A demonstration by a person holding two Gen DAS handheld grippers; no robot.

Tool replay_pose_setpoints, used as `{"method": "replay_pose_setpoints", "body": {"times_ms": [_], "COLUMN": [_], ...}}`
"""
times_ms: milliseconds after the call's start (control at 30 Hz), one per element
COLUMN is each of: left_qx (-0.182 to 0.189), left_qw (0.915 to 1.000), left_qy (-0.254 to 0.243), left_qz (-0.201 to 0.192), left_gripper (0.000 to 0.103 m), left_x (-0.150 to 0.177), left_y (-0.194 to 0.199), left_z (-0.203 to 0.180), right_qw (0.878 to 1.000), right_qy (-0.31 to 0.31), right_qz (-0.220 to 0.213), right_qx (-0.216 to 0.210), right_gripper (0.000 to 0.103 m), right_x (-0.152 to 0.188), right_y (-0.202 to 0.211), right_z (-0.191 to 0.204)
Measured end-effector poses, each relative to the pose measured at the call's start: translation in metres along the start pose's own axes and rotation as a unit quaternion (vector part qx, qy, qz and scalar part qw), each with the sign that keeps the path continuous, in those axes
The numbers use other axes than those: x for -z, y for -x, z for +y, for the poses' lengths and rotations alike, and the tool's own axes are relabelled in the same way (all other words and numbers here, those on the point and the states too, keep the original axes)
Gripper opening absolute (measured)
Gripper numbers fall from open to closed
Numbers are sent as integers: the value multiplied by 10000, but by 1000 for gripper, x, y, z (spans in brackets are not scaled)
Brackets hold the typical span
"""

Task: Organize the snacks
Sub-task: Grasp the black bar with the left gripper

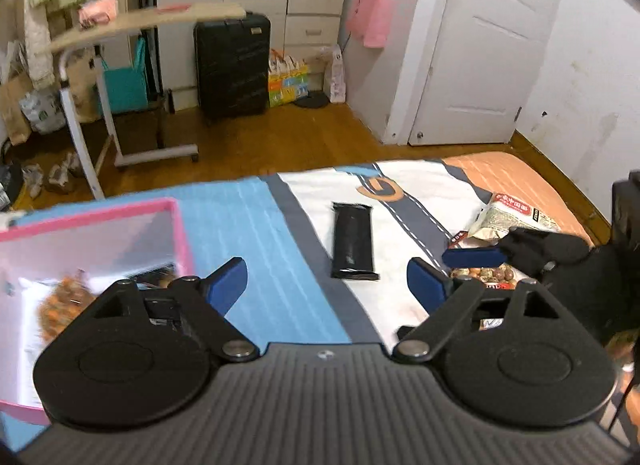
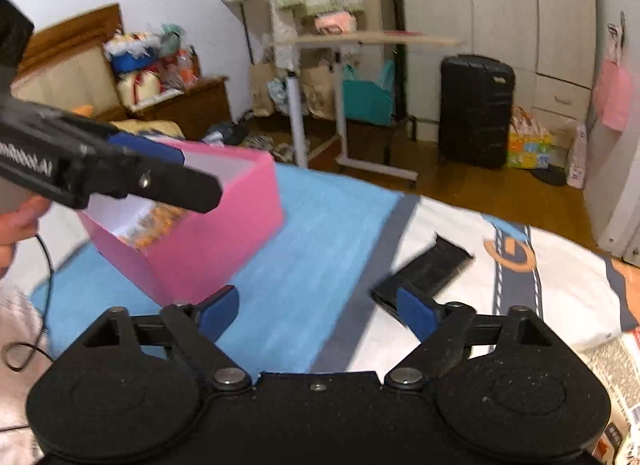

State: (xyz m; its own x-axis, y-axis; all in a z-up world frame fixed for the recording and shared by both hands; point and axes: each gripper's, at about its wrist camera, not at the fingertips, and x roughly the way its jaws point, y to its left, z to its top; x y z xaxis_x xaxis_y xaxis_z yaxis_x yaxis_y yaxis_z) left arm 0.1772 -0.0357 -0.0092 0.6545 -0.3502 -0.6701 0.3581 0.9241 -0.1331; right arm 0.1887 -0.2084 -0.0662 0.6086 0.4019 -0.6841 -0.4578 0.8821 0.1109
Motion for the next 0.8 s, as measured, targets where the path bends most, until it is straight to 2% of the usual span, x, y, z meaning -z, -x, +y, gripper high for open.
{"method": "replay_pose_setpoints", "body": {"times_ms": [100,300,433,567,633,700,800], "left_qx": [254,175,382,345,353,356,417], "left_qw": [9997,9995,9958,9918,9896,9860,9838], "left_qy": [24,27,610,925,978,1179,1360], "left_qz": [41,274,567,810,995,1123,1087], "left_gripper": [87,81,71,60,43,38,38], "left_x": [2,-1,-2,-1,-1,0,1], "left_y": [-31,-99,-140,-175,-190,-200,-205], "left_z": [-11,-21,-10,-4,-1,6,13], "right_qw": [9996,9980,9969,9946,9930,9925,9922], "right_qy": [-85,-256,-443,-892,-1001,-1002,-989], "right_qz": [19,-156,48,360,491,583,612], "right_qx": [275,549,645,398,384,394,456], "right_gripper": [91,91,91,91,91,91,91], "right_x": [12,17,15,12,11,10,8], "right_y": [-23,-61,-86,-104,-110,-115,-119], "right_z": [-9,-19,-28,-41,-44,-45,-44]}}
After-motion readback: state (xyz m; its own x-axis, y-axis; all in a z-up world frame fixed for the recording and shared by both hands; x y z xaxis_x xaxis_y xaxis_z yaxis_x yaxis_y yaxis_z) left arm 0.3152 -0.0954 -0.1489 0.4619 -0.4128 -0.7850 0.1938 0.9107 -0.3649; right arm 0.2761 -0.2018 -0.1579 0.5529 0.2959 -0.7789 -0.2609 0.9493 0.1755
